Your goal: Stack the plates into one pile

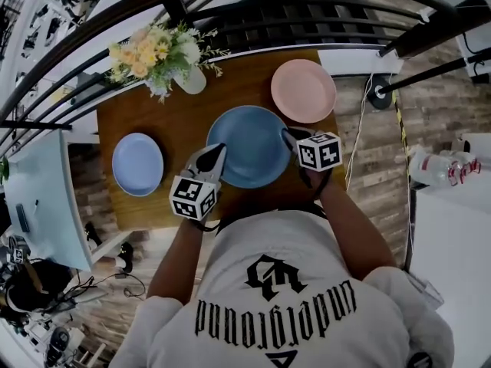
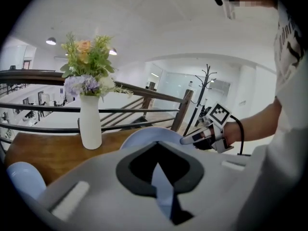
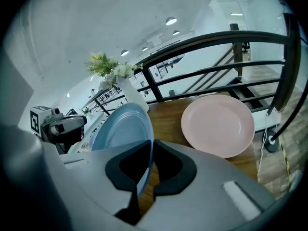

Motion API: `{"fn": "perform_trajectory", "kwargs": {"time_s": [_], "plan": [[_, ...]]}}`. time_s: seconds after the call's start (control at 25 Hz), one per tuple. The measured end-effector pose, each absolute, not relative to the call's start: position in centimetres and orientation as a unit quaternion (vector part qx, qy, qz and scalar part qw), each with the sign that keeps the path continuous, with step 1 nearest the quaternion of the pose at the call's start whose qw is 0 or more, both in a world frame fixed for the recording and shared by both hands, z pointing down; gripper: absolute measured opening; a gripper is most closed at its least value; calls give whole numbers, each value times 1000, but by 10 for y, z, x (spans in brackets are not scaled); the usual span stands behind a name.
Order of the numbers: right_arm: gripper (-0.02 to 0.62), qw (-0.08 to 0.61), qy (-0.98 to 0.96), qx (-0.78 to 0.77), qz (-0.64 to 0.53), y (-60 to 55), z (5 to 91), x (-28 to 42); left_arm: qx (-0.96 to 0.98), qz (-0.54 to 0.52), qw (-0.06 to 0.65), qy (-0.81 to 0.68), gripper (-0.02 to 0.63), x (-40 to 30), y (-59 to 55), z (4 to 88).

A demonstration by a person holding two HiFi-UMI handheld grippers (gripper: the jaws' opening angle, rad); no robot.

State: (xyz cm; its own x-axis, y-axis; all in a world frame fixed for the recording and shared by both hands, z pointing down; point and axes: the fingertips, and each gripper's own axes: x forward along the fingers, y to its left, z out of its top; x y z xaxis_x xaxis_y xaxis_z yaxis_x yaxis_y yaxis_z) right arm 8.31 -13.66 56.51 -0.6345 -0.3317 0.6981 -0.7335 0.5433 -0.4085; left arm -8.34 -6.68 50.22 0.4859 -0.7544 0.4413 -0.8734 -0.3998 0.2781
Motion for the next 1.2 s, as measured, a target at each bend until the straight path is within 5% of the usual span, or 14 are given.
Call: {"fn": "perform_trajectory", "kwargs": {"time_s": [1.2], "plan": [[20,245,-806,368,395,-223,569,298,849,165,229,-446,46,127,-155,490]]}}
